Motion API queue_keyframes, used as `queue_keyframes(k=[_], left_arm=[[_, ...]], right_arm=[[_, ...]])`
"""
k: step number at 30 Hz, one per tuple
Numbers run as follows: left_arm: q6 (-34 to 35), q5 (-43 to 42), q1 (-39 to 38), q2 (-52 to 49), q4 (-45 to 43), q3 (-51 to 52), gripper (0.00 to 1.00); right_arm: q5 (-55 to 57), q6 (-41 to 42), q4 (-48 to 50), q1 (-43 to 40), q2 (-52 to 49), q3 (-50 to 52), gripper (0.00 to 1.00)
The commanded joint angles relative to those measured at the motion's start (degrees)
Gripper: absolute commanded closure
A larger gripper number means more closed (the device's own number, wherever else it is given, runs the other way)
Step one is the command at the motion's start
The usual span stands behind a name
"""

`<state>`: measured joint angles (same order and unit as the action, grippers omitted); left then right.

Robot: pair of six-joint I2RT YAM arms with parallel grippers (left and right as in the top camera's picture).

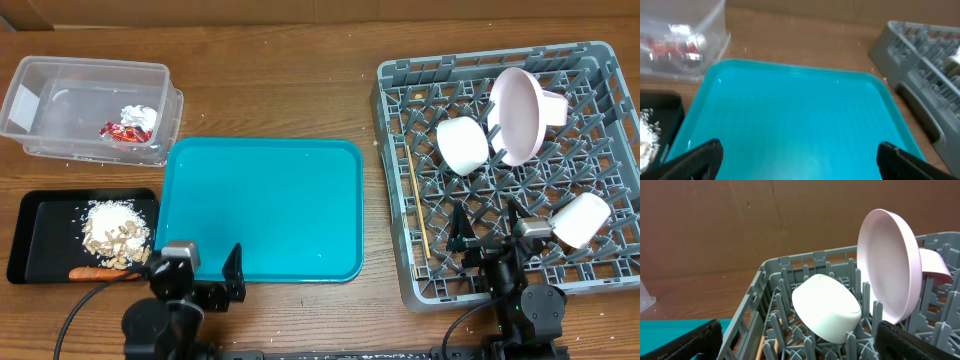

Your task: Sort waste into correct bins and load items into the dishwasher

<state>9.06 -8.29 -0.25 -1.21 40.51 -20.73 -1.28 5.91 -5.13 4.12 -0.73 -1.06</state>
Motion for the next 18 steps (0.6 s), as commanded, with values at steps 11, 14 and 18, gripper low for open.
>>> queue_keyframes(k=[11,14,18], left_arm=[[-7.6,7.6,0.1,1.0,-35.7,20.4,0.00],[-5.9,7.2,0.1,1.0,-36.1,20.4,0.00],[-5.9,7.2,0.3,1.0,-36.1,20.4,0.00]], right_arm=[[-0.3,-0.3,0.4,-0.1,0.6,0.6,0.00],[-0.3,-0.3,0.4,-0.1,0.6,0.6,0.00],[-0.3,-0.3,0.4,-0.1,0.6,0.6,0.00]])
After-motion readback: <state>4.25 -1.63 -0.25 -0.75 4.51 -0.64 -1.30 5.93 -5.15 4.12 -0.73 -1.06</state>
